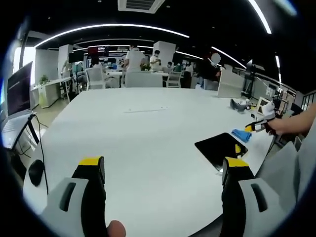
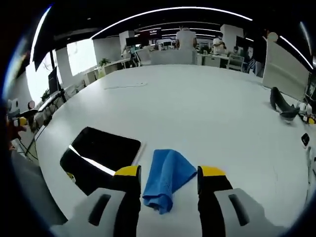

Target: Wipe the mirror surface with the cleaning cloth until all visible marks leave the cleaned area.

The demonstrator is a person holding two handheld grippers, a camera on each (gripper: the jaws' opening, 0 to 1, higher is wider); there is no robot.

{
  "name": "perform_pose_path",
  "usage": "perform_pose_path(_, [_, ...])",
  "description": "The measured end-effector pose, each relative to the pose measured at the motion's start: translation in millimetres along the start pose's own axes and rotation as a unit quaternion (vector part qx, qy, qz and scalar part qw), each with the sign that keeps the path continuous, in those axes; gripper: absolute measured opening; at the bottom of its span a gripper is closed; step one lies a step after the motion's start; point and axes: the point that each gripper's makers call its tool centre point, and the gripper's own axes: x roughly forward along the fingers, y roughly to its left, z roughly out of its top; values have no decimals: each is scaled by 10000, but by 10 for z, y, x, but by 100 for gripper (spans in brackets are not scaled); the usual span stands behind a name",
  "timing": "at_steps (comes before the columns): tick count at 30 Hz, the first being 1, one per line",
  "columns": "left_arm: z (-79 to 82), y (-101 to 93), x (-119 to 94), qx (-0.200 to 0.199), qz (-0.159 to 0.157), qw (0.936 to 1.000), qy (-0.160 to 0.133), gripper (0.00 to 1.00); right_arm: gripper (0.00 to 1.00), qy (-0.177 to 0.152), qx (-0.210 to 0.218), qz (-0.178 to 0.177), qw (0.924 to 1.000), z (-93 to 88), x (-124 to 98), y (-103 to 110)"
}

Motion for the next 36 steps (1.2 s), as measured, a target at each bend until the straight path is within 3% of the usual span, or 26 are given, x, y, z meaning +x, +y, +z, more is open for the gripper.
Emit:
perform_pose_path(7, [1, 19, -5, 24, -2, 10000, 12, 98, 34, 284, -172, 51, 9994, -89, 148, 97])
perform_pose_path(16, [-8, 15, 30, 53, -53, 10000, 37, 97, 4, 497, -152, -313, 9982, -204, 236, 32])
perform_pose_path(19, [-28, 16, 50, 39, -58, 10000, 45, 97, 4, 510, -305, -372, 9975, -222, 246, 51])
perform_pose_path(26, [-60, -62, 99, 98, -163, 9997, 125, 97, 3, 581, -184, -433, 9972, -213, 247, 36])
perform_pose_path(29, [-27, -48, 117, 117, -171, 9997, 104, 97, 3, 641, -47, -434, 9970, -201, 235, 28])
perform_pose_path(31, [-4, -41, 113, 103, -154, 9998, 74, 96, 2, 655, 343, -315, 9968, -178, 224, 92])
perform_pose_path(34, [9, -36, 115, 82, -136, 9999, 54, 96, 2, 544, 338, -334, 9974, -56, 186, 102])
perform_pose_path(36, [-2, -40, 119, 104, -145, 9998, 76, 96, 2, 384, 733, -275, 9962, 55, 170, 159])
